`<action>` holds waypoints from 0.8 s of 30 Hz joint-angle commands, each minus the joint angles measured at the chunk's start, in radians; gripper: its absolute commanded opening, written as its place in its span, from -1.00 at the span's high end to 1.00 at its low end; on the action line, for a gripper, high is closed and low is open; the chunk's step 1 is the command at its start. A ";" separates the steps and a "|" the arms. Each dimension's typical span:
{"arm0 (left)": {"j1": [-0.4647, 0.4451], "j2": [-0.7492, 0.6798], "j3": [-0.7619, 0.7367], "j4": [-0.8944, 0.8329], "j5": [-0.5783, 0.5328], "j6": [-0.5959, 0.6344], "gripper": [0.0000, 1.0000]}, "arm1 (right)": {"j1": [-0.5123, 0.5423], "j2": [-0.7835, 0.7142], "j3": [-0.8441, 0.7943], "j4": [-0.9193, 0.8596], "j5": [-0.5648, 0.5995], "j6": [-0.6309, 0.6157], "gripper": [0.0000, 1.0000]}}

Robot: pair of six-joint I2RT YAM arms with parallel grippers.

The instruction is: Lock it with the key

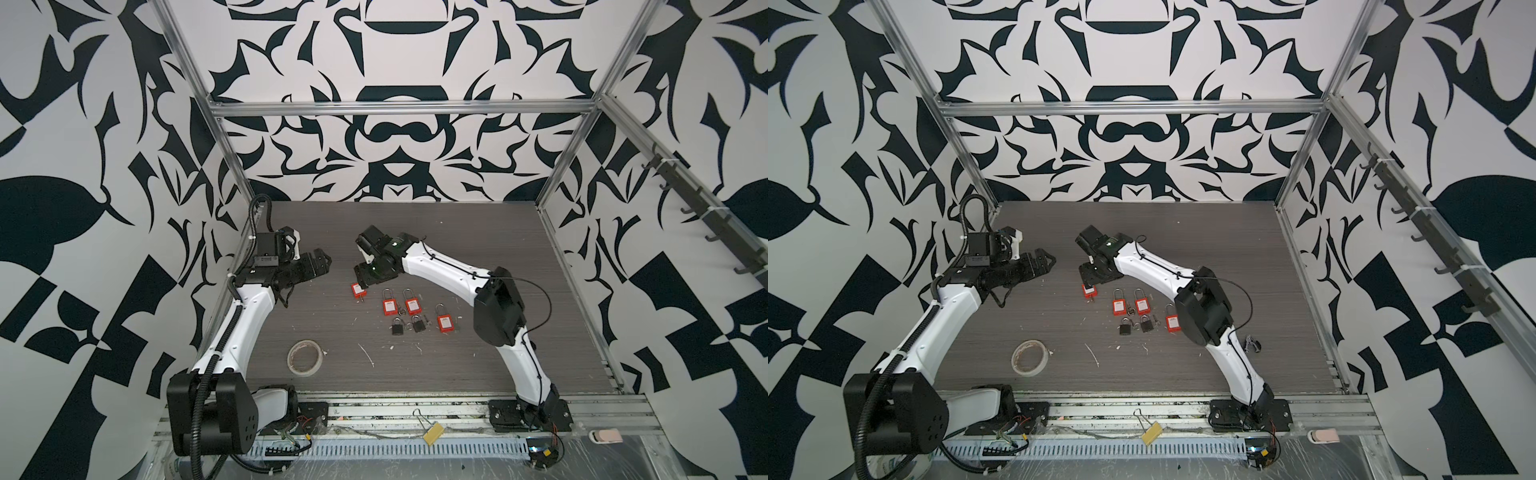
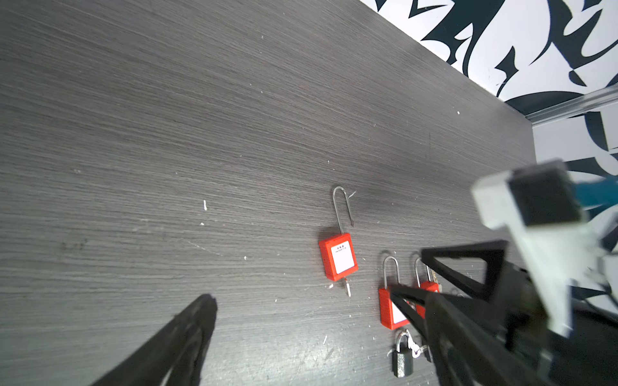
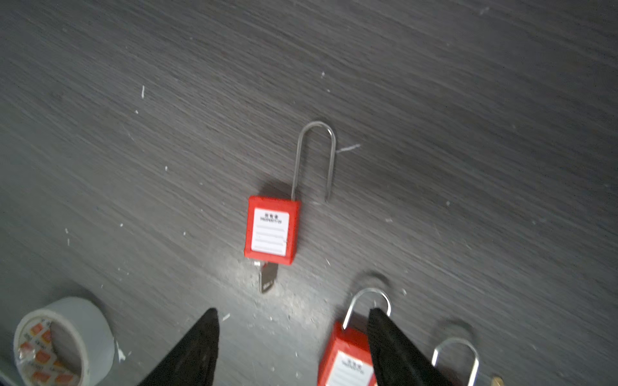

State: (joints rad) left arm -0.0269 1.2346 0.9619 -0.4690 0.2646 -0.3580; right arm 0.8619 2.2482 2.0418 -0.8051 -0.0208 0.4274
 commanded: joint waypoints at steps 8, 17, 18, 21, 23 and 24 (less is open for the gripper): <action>0.012 -0.020 0.019 -0.053 0.001 -0.027 -0.99 | 0.032 0.207 0.307 -0.136 0.059 0.020 -0.45; 0.013 -0.013 0.018 -0.078 -0.013 -0.023 -0.99 | 0.040 0.266 0.316 -0.129 0.076 0.027 -0.42; 0.012 -0.013 0.018 -0.079 -0.014 -0.024 -0.99 | 0.043 0.267 0.315 -0.133 0.088 0.023 -0.42; 0.012 -0.008 0.018 -0.080 -0.013 -0.028 -0.98 | 0.052 0.272 0.316 -0.148 0.129 0.007 -0.40; 0.013 -0.002 0.022 -0.080 -0.010 -0.031 -0.98 | 0.053 0.280 0.316 -0.160 0.143 -0.001 -0.39; 0.013 0.002 0.023 -0.082 -0.008 -0.032 -0.99 | 0.055 0.284 0.316 -0.162 0.145 -0.011 -0.37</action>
State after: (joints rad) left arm -0.0189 1.2259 0.9619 -0.5209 0.2581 -0.3717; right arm 0.9073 2.5481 2.3215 -0.9298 0.0731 0.4381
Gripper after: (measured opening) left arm 0.992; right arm 0.688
